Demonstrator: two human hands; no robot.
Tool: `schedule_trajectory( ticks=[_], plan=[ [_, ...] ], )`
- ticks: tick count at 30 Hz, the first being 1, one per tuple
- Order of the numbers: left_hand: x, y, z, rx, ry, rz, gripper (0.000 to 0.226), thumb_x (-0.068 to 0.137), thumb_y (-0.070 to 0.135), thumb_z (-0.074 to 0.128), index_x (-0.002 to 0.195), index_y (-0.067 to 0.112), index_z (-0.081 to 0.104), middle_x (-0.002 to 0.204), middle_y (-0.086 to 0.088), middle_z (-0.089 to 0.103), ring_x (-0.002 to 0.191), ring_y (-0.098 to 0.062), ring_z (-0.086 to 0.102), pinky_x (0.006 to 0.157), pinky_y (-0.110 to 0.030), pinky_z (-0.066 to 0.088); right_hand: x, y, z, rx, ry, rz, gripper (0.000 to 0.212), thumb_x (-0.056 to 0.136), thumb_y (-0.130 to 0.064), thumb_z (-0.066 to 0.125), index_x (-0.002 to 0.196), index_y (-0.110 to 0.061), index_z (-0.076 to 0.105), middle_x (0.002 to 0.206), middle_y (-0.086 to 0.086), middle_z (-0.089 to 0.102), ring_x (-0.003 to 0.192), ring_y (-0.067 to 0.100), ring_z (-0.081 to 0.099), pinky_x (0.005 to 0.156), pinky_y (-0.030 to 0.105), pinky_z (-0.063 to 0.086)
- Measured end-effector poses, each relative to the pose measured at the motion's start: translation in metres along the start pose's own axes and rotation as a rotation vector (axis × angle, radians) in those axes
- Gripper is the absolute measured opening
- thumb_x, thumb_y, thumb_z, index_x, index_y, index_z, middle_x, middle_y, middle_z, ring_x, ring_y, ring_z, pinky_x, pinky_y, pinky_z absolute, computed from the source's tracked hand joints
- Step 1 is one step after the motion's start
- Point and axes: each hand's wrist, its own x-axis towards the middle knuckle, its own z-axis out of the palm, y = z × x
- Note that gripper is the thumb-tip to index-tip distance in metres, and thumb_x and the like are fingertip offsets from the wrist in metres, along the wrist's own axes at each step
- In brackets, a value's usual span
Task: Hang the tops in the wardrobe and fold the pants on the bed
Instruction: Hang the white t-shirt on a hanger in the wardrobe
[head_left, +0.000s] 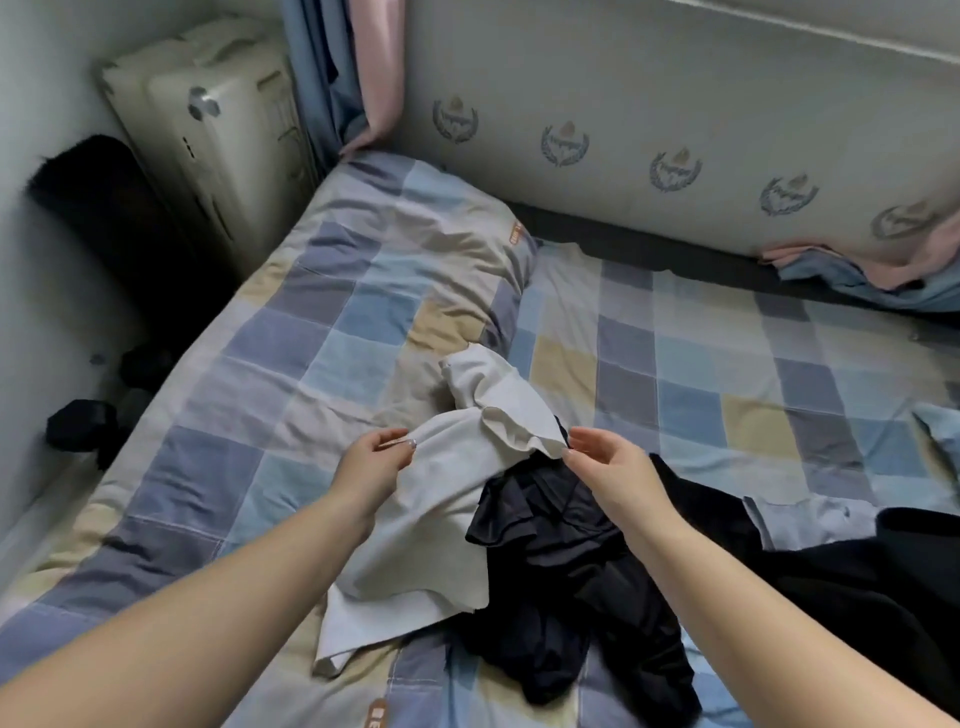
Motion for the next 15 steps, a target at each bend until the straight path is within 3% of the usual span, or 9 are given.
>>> schedule_trajectory(
  ticks=[4, 7, 10, 13, 15],
  plan=[
    [0.083, -0.023, 0.008, 0.142, -0.004, 0.088, 0.023, 0.088, 0.016, 0.065, 0.110, 0.019, 0.062, 0.112, -0.004, 0.066, 0.098, -0.016, 0.060, 0.087, -0.029, 0.046, 0.064, 0.026, 0.049, -0.057, -0.046, 0.022, 0.035, 0.088, -0.026, 0.065, 0.122, -0.021, 0.060, 0.104, -0.013, 0.062, 0.095, -0.001, 0.057, 0.077, 0.013, 0.040],
    [0.130, -0.041, 0.026, 0.326, -0.058, 0.195, 0.034, 0.087, 0.019, 0.067, 0.119, 0.014, 0.061, 0.120, -0.006, 0.064, 0.106, -0.016, 0.059, 0.091, -0.027, 0.044, 0.103, 0.051, 0.082, -0.050, -0.058, 0.072, 0.044, 0.087, -0.029, 0.066, 0.128, -0.021, 0.055, 0.112, -0.006, 0.063, 0.098, 0.005, 0.057, 0.083, 0.020, 0.040],
    [0.167, -0.059, 0.051, 0.643, -0.094, 0.243, 0.066, 0.084, 0.039, 0.067, 0.142, 0.021, 0.041, 0.143, 0.000, 0.047, 0.130, -0.020, 0.045, 0.109, -0.037, 0.032, 0.134, 0.082, 0.108, -0.114, -0.067, 0.141, 0.065, 0.084, -0.039, 0.067, 0.141, -0.023, 0.038, 0.115, -0.003, 0.060, 0.096, 0.007, 0.056, 0.081, 0.022, 0.039],
    [0.177, -0.069, 0.068, 0.946, -0.119, 0.181, 0.093, 0.079, 0.060, 0.061, 0.151, 0.030, 0.010, 0.151, 0.007, 0.036, 0.138, -0.022, 0.035, 0.114, -0.054, 0.015, 0.151, 0.103, 0.124, -0.146, -0.097, 0.182, 0.089, 0.082, -0.047, 0.066, 0.150, -0.026, 0.014, 0.143, 0.001, 0.044, 0.124, 0.019, 0.047, 0.096, 0.034, 0.044],
    [0.180, -0.074, 0.072, 0.919, -0.194, 0.208, 0.094, 0.080, 0.053, 0.065, 0.151, 0.028, 0.010, 0.145, 0.005, 0.044, 0.133, -0.022, 0.042, 0.113, -0.047, 0.022, 0.159, 0.111, 0.136, -0.099, -0.114, 0.224, 0.095, 0.081, -0.049, 0.065, 0.151, -0.029, 0.004, 0.154, -0.001, 0.026, 0.134, 0.025, 0.037, 0.104, 0.045, 0.041]
  ],
)
